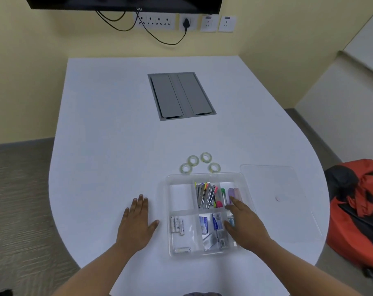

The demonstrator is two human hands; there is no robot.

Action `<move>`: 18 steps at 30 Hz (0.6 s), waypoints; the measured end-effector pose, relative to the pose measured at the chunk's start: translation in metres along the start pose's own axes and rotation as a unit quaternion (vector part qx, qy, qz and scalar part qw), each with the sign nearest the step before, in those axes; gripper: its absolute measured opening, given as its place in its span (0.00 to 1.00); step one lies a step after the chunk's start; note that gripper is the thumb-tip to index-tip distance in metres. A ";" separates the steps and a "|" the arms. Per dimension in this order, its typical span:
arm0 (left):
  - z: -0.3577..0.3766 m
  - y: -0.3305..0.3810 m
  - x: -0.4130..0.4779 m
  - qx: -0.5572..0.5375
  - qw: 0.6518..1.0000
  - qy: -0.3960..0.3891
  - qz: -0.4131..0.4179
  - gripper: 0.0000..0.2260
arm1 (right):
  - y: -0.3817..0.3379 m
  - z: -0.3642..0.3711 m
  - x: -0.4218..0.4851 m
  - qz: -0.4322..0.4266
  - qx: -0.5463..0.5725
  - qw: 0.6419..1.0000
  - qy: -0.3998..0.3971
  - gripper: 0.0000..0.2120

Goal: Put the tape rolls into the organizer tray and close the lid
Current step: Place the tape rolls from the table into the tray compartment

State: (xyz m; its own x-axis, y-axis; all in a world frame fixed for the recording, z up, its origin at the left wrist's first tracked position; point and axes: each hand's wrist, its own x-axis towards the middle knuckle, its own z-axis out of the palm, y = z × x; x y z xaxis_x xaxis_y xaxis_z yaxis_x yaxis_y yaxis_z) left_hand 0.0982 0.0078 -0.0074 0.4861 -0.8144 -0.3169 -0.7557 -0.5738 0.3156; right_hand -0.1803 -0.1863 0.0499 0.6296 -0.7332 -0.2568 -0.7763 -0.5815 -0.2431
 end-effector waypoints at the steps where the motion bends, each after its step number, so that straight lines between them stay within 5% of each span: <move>1: 0.000 -0.002 0.006 0.007 1.000 -0.007 -0.009 0.37 | -0.001 -0.005 0.006 -0.006 0.008 1.000 0.002 0.25; 11: 0.024 0.007 0.029 -0.012 0.992 -0.100 -0.073 0.50 | 0.004 -0.061 0.106 -0.018 0.051 0.998 -0.012 0.18; 18: 0.030 -0.001 0.034 -0.005 0.987 -0.142 -0.073 0.55 | 0.001 -0.058 0.184 0.074 0.118 0.989 -0.042 0.18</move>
State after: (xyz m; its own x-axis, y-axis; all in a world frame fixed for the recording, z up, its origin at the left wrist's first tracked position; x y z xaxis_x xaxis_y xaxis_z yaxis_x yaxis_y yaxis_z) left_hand 0.1022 -0.0166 -0.0458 0.4459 -0.6672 -0.5967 -0.6817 -0.6851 0.2567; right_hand -0.0672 -0.3422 0.0572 0.5176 -0.7668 -0.3797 -0.8381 -0.3649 -0.4055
